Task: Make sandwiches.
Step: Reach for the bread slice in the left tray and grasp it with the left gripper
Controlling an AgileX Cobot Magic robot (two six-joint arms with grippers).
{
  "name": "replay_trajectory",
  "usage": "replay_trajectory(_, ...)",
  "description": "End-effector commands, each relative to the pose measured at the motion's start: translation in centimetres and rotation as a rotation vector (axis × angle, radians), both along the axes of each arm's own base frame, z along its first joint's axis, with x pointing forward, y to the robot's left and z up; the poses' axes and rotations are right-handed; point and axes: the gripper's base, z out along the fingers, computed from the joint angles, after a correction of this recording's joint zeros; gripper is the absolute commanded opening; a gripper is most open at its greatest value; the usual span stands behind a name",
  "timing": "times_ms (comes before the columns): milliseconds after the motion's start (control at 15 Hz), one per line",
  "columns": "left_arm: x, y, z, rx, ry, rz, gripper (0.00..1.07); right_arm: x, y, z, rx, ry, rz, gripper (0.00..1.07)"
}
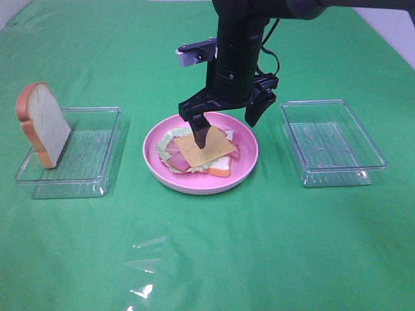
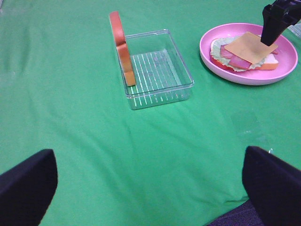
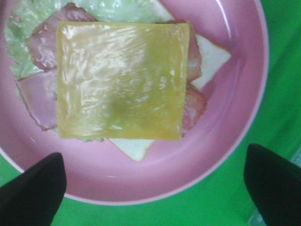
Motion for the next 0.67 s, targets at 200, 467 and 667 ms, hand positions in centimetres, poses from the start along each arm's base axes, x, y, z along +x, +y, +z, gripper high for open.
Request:
replay_trajectory(200, -0.3, 0.0, 0.0, -0.003, -0.018, 0.0, 1.02, -0.6, -1.2, 4.7, -0.095, -0.002, 0.033, 0.99)
replay_trajectory(467, -0.3, 0.0, 0.0, -0.003, -0.018, 0.0, 1.02, -1.9, -1.9, 7.5, -0.078, -0.013, 0.055, 0.99)
replay_trajectory(667, -0.3, 0.0, 0.0, -0.003, -0.018, 0.0, 1.02, -4.3, -3.5, 9.3, -0.078, -0.007, 0.055, 0.99)
